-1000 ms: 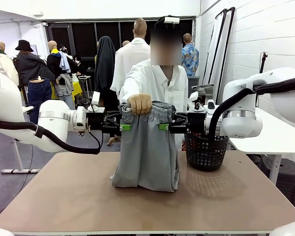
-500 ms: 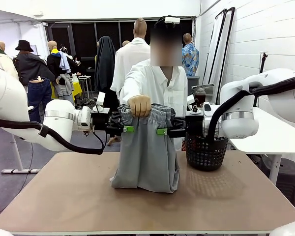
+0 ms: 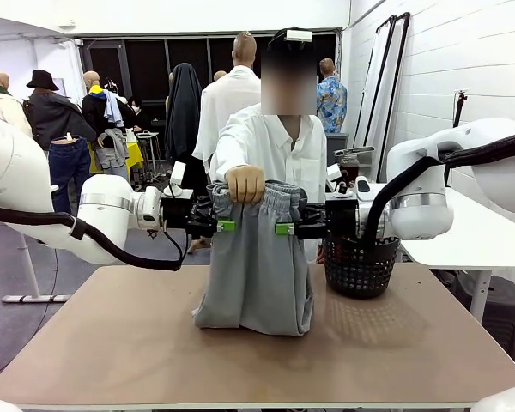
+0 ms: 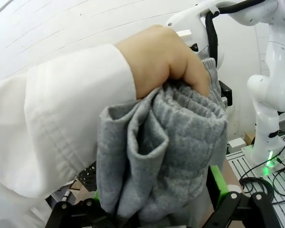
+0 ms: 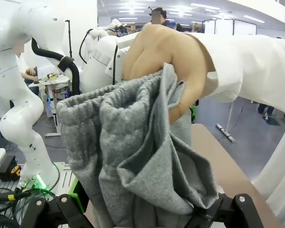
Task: Fold the training pants.
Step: Release the ends of the Training pants and then grab the overlapped ends.
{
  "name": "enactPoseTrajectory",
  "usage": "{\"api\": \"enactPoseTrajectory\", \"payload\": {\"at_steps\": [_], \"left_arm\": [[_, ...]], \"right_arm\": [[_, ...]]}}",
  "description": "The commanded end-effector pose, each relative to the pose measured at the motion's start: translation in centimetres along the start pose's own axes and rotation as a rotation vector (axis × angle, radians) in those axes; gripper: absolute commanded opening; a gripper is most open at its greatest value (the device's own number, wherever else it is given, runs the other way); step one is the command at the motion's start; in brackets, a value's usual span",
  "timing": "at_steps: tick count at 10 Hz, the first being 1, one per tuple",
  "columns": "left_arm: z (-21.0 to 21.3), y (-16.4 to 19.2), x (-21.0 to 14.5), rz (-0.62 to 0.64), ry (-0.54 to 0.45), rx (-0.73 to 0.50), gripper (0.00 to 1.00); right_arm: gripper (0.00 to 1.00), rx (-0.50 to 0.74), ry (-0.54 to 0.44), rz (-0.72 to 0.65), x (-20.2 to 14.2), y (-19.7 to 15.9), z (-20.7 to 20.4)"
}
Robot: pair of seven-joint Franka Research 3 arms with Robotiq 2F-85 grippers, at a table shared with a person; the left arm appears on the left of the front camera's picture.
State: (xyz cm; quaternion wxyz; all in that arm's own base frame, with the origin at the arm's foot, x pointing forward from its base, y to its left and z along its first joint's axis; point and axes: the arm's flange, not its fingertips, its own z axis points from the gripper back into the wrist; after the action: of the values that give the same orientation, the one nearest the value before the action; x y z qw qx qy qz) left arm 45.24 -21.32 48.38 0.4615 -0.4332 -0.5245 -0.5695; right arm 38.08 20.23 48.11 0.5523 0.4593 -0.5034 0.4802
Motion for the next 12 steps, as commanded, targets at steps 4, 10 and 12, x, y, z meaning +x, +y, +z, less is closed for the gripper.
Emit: {"api": "enactPoseTrajectory", "payload": {"at_steps": [4,10,12], "left_arm": [[-0.3,-0.3,0.5,0.008,0.002,-0.032,1.00],[-2.1,-0.9,0.7,0.071,0.001,0.004,1.00],[-2.8,-0.8,1.1,0.079,0.000,0.009,1.00]], "right_arm": [[1.00,0.025,0.014,-0.026,-0.1,1.7,-0.9],[1.00,-0.070,0.002,0.000,-0.7,-0.4,-2.8],[1.00,-0.030,-0.003,-0.021,-1.0,-1.2,-2.8]]}}
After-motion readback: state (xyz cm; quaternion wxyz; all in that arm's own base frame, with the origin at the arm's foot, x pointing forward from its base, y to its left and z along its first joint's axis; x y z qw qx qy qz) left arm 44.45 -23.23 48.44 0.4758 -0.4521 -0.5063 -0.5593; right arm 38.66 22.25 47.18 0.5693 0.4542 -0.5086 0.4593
